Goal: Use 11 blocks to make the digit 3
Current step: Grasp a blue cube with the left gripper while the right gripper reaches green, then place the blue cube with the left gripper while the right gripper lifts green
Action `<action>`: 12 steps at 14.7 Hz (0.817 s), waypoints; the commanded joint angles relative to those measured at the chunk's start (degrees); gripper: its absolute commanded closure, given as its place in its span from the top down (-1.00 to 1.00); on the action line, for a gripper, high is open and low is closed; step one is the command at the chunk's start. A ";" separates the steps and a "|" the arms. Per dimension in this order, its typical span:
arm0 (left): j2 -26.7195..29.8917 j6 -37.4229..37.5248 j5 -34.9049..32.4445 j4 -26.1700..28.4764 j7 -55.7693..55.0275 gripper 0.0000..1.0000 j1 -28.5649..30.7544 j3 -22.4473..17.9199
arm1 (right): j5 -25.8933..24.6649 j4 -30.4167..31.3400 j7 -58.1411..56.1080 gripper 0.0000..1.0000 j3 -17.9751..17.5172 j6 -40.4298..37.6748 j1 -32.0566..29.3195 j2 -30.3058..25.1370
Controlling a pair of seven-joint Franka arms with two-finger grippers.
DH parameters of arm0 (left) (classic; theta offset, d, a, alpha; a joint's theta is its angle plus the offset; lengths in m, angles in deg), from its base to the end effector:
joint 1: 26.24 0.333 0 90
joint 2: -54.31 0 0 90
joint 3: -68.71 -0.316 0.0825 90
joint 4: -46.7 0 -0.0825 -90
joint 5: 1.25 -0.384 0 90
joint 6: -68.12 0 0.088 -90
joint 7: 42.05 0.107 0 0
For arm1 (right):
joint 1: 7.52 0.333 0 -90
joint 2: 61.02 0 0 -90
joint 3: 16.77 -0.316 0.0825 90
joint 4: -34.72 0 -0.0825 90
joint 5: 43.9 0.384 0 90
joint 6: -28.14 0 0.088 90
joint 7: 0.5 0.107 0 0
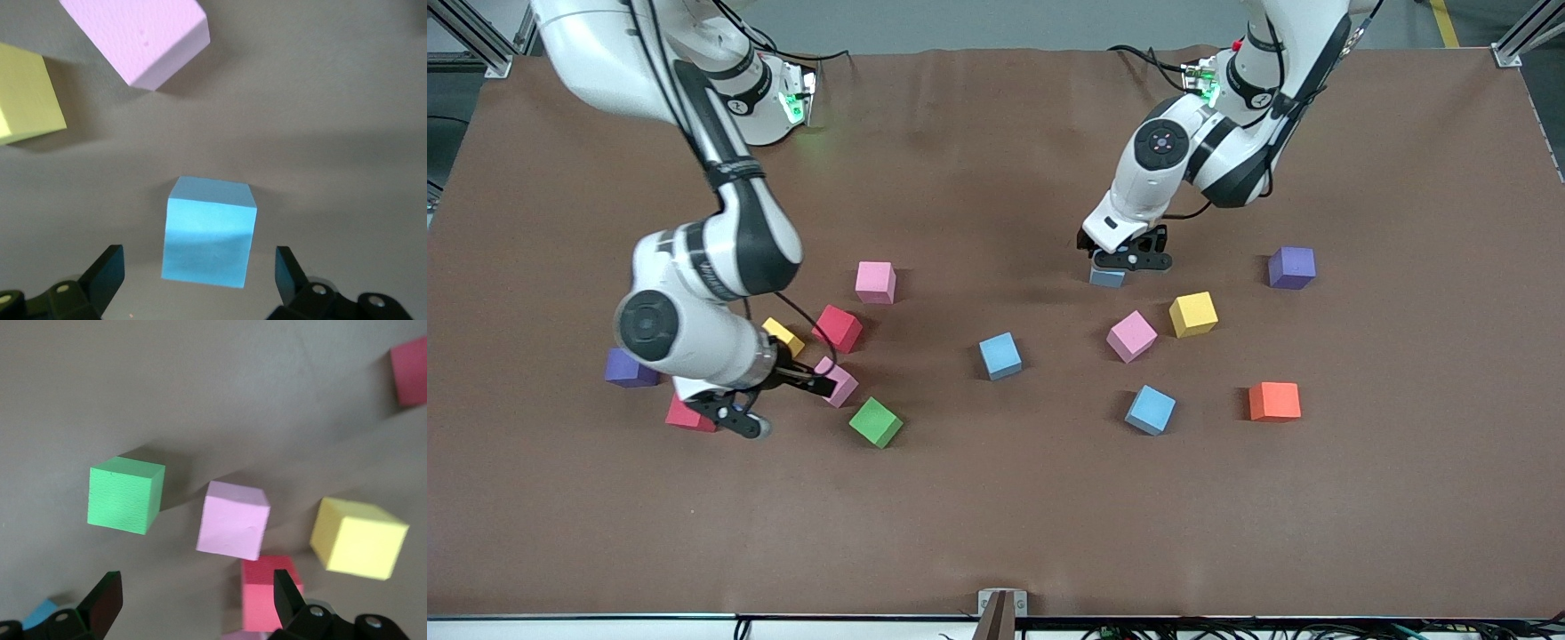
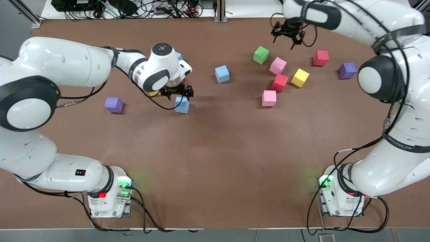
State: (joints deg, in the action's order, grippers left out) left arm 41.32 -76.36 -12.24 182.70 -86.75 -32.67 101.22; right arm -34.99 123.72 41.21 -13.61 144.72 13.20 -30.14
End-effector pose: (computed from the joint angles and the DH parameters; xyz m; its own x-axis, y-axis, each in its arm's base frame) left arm 0.3865 -0.3216 0.2403 0.9982 -0.0484 -0.0345 -0.0488 -0.9987 -0.0122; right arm 0.6526 0.2213 0.3310 0.8784 -0.4638 -0.1152 -0.4706 -0.8815 -0.0397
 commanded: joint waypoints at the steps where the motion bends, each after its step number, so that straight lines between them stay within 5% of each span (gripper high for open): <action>1: -3.96 -2.81 -7.79 -0.64 -6.00 1.00 0.45 0.19 | -1.53 -6.63 10.11 1.00 0.62 0.14 1.07 5.65; 4: -6.77 -2.91 -10.63 -1.17 -9.09 0.84 0.36 0.19 | -1.27 -9.98 15.58 1.00 0.54 1.53 0.99 9.18; 8: -7.92 -2.91 -10.72 -2.22 -11.19 -0.31 -0.16 0.97 | -1.09 -10.16 18.49 1.00 0.53 7.16 1.86 11.65; 12: -11.17 -2.21 -10.55 -8.09 -19.27 -0.48 -6.73 2.03 | -1.00 -10.25 21.04 1.00 0.45 12.26 3.36 13.67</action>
State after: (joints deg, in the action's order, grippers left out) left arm 32.65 -79.28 -21.65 178.64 -101.07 -35.34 102.99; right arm -35.87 114.85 59.89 -13.29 155.41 15.56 -18.04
